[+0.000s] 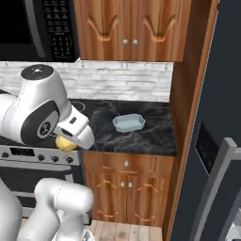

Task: Take the mushroom and potato out of the freezer and place them in the tupperware container on the counter. Then put the tupperware containing the vegetables back in the freezer.

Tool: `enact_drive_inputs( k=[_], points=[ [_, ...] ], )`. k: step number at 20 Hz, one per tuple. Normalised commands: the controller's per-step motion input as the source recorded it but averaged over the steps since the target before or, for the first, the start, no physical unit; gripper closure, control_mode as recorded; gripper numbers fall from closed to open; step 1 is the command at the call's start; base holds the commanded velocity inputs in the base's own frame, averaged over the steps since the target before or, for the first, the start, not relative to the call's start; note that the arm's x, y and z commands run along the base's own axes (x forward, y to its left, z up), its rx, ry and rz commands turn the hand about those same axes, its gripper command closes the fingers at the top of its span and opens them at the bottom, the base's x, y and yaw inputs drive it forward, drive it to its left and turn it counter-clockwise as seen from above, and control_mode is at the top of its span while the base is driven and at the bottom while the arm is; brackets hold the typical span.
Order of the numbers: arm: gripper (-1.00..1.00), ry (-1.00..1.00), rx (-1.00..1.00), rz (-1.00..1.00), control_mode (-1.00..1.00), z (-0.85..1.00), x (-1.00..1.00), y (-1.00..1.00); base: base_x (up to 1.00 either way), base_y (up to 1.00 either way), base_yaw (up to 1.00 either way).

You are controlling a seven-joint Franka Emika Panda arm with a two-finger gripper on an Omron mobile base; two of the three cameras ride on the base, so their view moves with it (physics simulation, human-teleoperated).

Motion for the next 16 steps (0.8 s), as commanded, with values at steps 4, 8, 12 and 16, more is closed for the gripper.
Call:
enact_drive_inputs(
  k=[4,8,12,16],
  points=[
    [1.0,0.0,0.0,0.0,1.0,0.0,0.0,0.0,1.0,0.02,-0.11],
    [1.0,0.0,0.0,0.0,1.0,0.0,0.0,0.0,0.78,0.0,-0.1],
    [1.0,0.0,-0.02,-0.06,-1.0,-0.47,0.3,-0.07,0.1,0.0,-0.03],
    [1.0,0.0,-0.01,-0.05,-1.0,-0.72,0.67,-0.21,0.0,0.0,0.0]
  ],
)
